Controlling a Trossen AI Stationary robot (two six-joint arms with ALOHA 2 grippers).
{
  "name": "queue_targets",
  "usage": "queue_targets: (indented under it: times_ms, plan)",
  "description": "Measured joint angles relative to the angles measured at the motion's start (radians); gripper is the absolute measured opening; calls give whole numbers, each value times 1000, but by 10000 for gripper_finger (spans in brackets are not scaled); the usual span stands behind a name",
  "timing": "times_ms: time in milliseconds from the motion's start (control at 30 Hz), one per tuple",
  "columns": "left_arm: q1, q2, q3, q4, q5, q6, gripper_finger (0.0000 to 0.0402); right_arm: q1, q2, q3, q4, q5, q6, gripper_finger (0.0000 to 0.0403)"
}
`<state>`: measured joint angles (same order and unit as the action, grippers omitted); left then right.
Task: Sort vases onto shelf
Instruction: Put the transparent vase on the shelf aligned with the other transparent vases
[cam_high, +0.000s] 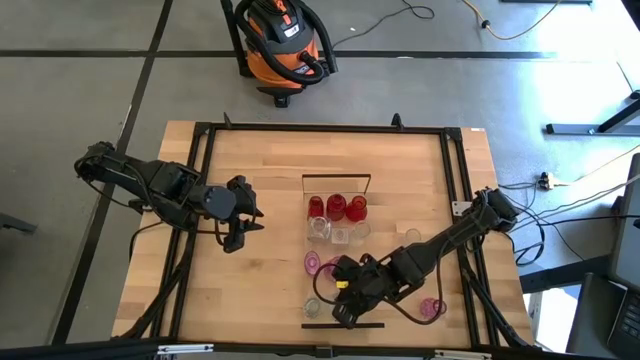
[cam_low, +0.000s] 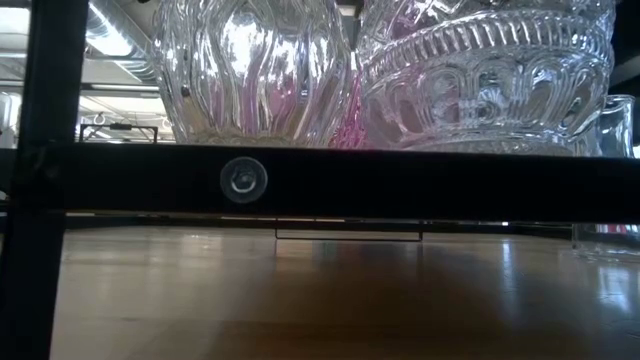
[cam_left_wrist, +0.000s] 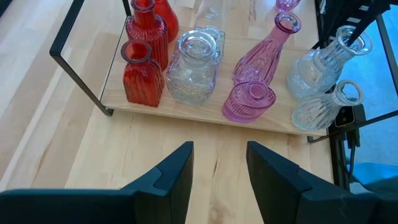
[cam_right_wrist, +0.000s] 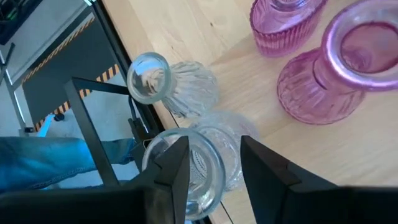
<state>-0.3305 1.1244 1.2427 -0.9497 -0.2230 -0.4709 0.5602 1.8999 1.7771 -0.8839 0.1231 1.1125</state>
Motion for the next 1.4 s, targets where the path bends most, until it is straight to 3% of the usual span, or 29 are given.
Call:
queue_targets:
  times_ms: [167, 333, 467, 600, 867, 1133, 1400]
  plan:
    - [0, 0, 0, 0, 0, 1, 143, 1, -18, 22, -26, 19, 12, 124]
    - [0, 0, 0, 3, -3, 7, 143, 2, -32, 116, -122, 109, 14, 124]
    - [0, 0, 0, 6, -4, 10, 143, 5, -35, 218, -381, 207, 72, 124]
    - [0, 0, 0, 13, 8, 10, 143, 32, -40, 254, -692, 302, 290, 124]
    - [0, 0, 0, 23, 8, 11, 143, 78, -188, -10, -687, 319, 575, 124]
    - [0, 0, 0, 25, 0, 11, 143, 109, -349, -332, -688, 314, 1036, 124]
    - [0, 0, 0, 25, -4, 12, 143, 107, -417, -438, -684, 232, 1079, 124]
